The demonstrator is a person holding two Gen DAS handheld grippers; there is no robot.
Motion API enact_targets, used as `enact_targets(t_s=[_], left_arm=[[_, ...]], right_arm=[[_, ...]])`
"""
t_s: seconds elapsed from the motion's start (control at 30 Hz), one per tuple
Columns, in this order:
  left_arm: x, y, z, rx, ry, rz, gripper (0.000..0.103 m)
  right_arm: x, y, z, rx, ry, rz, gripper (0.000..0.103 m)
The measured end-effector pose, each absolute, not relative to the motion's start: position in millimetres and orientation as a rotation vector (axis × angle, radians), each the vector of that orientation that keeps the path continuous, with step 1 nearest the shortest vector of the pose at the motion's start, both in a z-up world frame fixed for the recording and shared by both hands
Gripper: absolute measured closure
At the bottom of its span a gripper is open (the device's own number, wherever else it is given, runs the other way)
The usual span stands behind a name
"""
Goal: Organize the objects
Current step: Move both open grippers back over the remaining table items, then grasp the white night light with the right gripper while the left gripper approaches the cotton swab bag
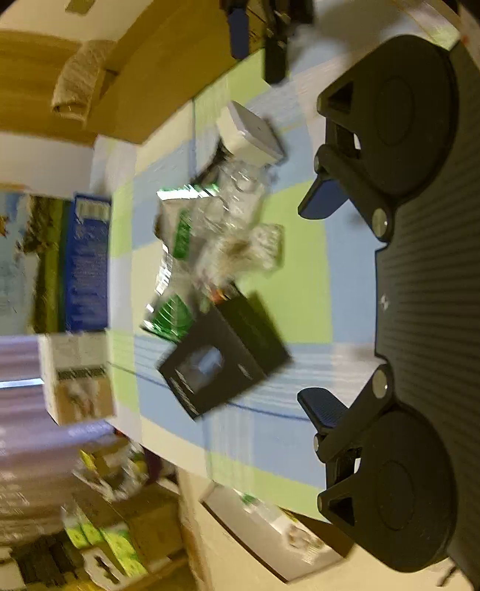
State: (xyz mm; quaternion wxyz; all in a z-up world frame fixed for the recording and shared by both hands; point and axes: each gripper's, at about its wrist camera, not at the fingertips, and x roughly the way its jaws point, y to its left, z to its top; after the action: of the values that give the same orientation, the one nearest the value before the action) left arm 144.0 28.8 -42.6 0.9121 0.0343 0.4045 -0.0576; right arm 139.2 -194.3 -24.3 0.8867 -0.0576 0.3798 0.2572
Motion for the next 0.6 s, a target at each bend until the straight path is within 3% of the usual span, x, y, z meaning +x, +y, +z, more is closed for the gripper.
enact_targets(t_s=[0.6], left_arm=[[195,27,-69,0.048,0.85,-0.19,0.008]], right_arm=[[163,-167,-52,-0.078,0.793,0.512,0.028]])
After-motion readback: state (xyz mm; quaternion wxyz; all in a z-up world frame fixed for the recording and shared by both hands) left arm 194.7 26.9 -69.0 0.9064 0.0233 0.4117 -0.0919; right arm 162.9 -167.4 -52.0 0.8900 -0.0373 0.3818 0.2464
